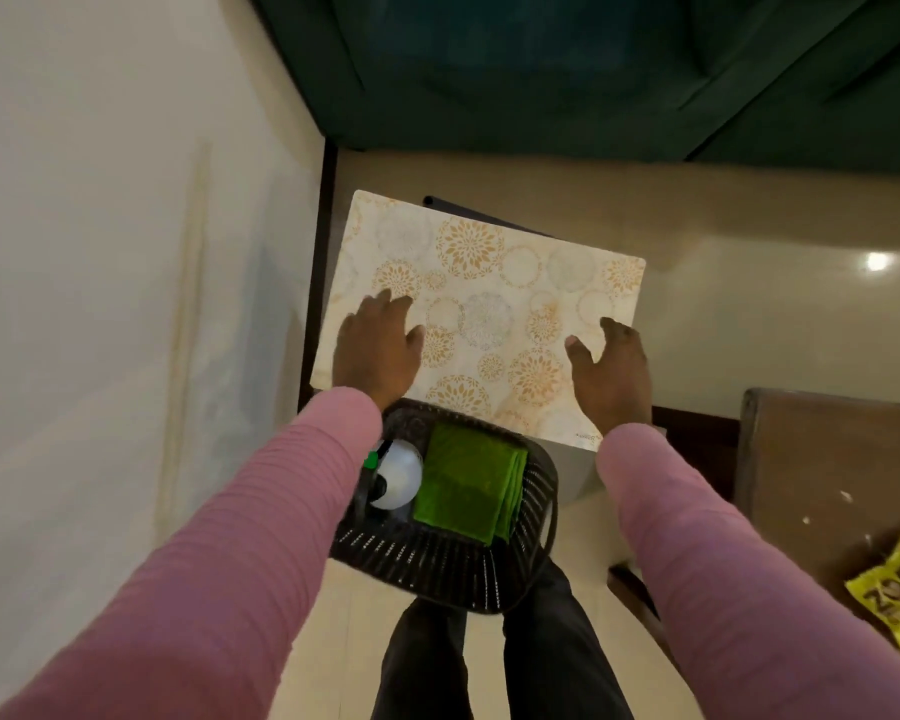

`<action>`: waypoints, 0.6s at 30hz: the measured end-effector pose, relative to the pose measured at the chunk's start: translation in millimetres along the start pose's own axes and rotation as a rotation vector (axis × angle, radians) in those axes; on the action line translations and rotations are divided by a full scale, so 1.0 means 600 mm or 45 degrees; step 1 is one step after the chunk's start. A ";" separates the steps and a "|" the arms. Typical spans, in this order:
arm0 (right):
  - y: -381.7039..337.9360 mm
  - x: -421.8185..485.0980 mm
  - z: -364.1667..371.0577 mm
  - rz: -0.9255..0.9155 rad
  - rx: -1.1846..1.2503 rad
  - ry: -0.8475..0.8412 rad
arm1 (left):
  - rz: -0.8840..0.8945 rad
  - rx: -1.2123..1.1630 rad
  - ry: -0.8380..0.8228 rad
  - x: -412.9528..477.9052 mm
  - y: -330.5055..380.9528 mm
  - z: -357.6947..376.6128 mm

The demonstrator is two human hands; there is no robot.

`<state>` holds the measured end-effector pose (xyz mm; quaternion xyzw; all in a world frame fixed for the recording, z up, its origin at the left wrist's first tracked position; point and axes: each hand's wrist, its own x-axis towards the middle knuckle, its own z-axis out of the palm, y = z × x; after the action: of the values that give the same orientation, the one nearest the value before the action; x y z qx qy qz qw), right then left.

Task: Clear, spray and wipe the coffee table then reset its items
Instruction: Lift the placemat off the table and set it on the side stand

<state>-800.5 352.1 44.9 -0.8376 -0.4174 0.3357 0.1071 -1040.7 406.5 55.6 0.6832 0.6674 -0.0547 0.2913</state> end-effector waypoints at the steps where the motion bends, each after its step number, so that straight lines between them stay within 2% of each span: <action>1: -0.009 -0.017 -0.010 -0.020 0.006 0.015 | 0.044 0.062 -0.013 -0.018 0.015 -0.005; 5: -0.038 -0.122 -0.062 -0.168 -0.097 0.031 | 0.125 0.206 -0.075 -0.130 0.074 -0.037; 10: -0.043 -0.278 -0.109 -0.369 -0.396 0.016 | 0.151 0.312 -0.105 -0.281 0.112 -0.071; 18: 0.028 -0.444 -0.157 -0.372 -0.432 0.108 | 0.194 0.363 -0.040 -0.439 0.139 -0.078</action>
<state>-842.0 145.6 234.1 -0.7876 -0.5800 0.2062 0.0294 -1003.8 201.8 243.8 0.7652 0.5946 -0.1375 0.2050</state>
